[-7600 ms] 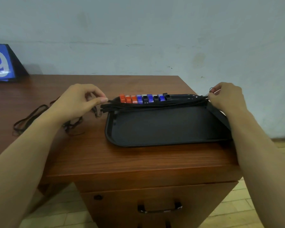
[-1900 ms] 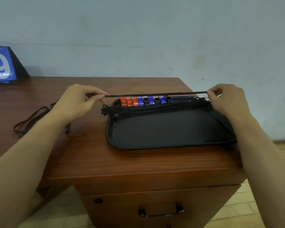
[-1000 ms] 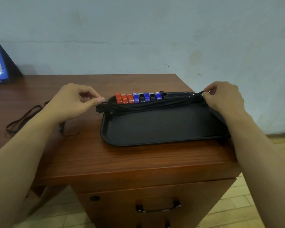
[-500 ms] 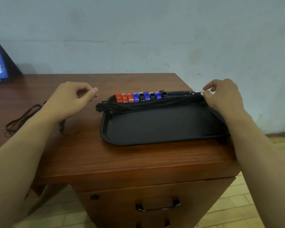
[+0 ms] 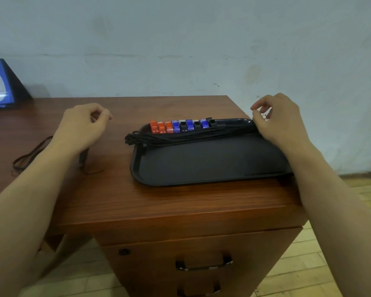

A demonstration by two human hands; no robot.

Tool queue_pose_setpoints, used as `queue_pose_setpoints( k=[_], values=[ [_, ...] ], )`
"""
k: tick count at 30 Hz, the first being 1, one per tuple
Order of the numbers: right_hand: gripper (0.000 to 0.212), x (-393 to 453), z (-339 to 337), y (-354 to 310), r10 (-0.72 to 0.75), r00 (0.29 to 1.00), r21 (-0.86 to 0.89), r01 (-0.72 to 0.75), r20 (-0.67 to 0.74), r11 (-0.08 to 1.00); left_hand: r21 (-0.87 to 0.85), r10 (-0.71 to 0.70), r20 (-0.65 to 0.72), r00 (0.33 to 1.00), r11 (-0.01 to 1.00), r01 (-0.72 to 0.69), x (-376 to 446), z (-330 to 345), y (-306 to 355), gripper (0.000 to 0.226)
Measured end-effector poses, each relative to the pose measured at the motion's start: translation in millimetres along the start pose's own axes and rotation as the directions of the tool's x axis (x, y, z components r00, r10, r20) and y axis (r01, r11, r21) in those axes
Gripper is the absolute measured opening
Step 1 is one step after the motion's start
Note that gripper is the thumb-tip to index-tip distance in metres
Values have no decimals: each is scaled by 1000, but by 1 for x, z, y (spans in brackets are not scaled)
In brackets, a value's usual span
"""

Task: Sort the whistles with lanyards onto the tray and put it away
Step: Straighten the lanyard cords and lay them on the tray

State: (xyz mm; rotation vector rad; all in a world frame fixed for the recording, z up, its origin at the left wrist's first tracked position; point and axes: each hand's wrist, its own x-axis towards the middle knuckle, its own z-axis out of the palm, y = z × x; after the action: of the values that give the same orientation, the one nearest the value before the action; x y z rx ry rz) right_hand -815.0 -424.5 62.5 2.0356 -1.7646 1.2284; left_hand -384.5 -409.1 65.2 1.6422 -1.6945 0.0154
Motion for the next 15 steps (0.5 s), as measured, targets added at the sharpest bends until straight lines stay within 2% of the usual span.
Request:
queue_pose_setpoints(
  k=[2,4,9,12,15],
  values=[
    [11,-2,0,-10,-17,1000,21,17,2,1000,-24,-77,-68,995,997,76,1,-4,1,25],
    [11,-2,1,-23,-23,1000,29,23,19,999,-50,-142,-77,987,989,138,-1,-6,2,26],
    [10,1,3,-57,-65,990,19,63,124,998,-43,-164,11,986,986,164,-1,-18,1,25],
    [8,-6,8,-77,-99,980,24,96,171,995,34,-177,69,982,984,175,0,-31,0,21],
    [7,-18,14,-102,-152,962,50,144,226,988,99,-130,172,976,989,114,-12,-39,-7,21]
  ],
)
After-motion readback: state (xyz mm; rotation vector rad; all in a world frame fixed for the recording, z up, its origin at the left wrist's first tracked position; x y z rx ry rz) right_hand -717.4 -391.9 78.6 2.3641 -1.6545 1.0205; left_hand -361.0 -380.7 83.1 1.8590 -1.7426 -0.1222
